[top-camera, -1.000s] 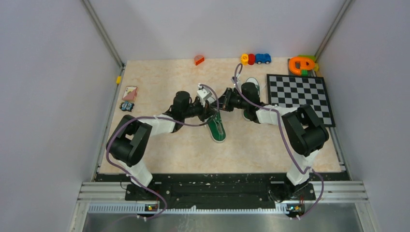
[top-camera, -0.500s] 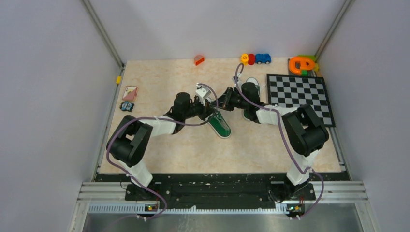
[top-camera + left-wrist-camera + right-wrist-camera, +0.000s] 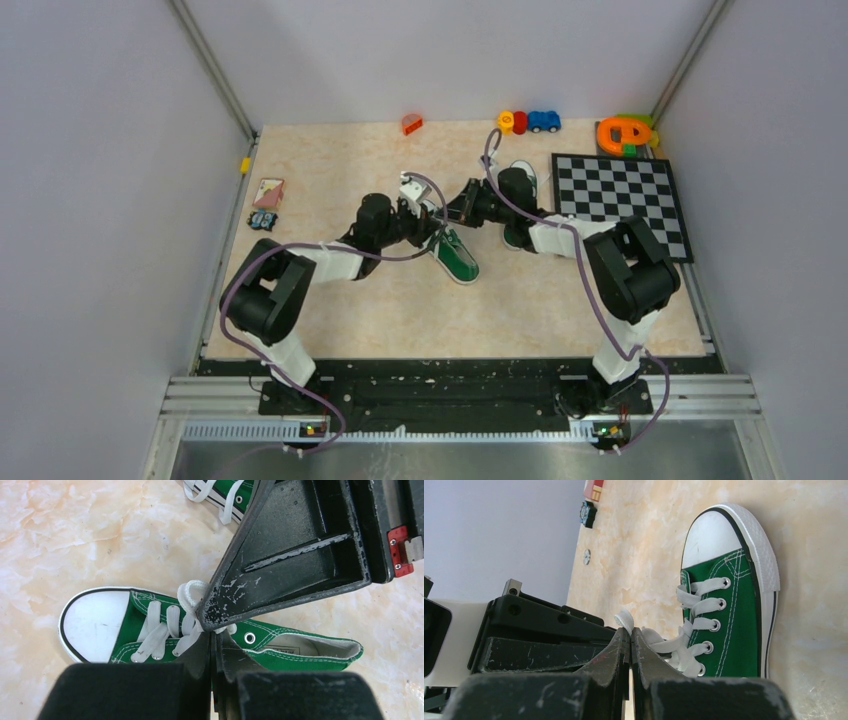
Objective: Tie the shoes
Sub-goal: Cross the shoelace with the shoelace.
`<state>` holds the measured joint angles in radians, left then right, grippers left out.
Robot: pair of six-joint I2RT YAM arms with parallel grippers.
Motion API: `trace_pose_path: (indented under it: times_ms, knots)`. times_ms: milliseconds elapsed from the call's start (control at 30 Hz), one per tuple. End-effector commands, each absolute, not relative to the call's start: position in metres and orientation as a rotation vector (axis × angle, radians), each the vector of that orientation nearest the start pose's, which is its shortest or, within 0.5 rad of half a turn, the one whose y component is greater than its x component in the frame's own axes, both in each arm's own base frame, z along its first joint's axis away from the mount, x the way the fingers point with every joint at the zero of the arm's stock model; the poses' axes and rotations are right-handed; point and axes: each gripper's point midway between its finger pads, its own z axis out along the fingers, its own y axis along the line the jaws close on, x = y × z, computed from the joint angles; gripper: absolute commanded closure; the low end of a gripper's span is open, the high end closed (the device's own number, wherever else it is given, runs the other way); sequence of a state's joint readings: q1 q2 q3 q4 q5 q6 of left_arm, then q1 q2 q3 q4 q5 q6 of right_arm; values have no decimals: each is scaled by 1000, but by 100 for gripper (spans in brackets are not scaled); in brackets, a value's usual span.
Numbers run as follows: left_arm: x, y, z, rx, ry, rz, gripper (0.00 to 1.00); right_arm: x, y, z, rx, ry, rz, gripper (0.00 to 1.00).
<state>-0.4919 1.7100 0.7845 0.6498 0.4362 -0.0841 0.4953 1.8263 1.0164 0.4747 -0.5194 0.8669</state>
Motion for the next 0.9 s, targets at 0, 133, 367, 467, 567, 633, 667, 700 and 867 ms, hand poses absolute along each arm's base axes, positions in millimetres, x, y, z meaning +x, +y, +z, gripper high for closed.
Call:
trace_pose_path:
  times_ms: [0, 133, 367, 467, 567, 633, 667, 700, 867]
  knots:
    - [369, -284, 142, 663, 1722, -811, 100, 383, 341, 166, -62, 2050, 1366, 100]
    - [355, -278, 140, 652, 1779, -823, 100, 385, 342, 167, -63, 2049, 1361, 100]
    - [338, -288, 140, 713, 1747, -934, 100, 385, 342, 168, -66, 2048, 1359, 100]
    - [339, -296, 143, 730, 1716, -970, 100, 385, 342, 169, -67, 2048, 1360, 100]
    - [347, -303, 146, 732, 1699, -994, 100, 384, 342, 169, -67, 2050, 1362, 100]
    - [350, -308, 147, 729, 1685, -1023, 100, 384, 342, 169, -65, 2049, 1365, 100]
    - [352, -310, 147, 722, 1674, -1034, 100, 384, 342, 168, -62, 2051, 1367, 100]
    - [354, -312, 148, 711, 1666, -1043, 100, 384, 342, 168, -62, 2050, 1369, 100]
    - [366, -313, 144, 667, 1653, -1027, 100, 383, 342, 169, -64, 2049, 1376, 100]
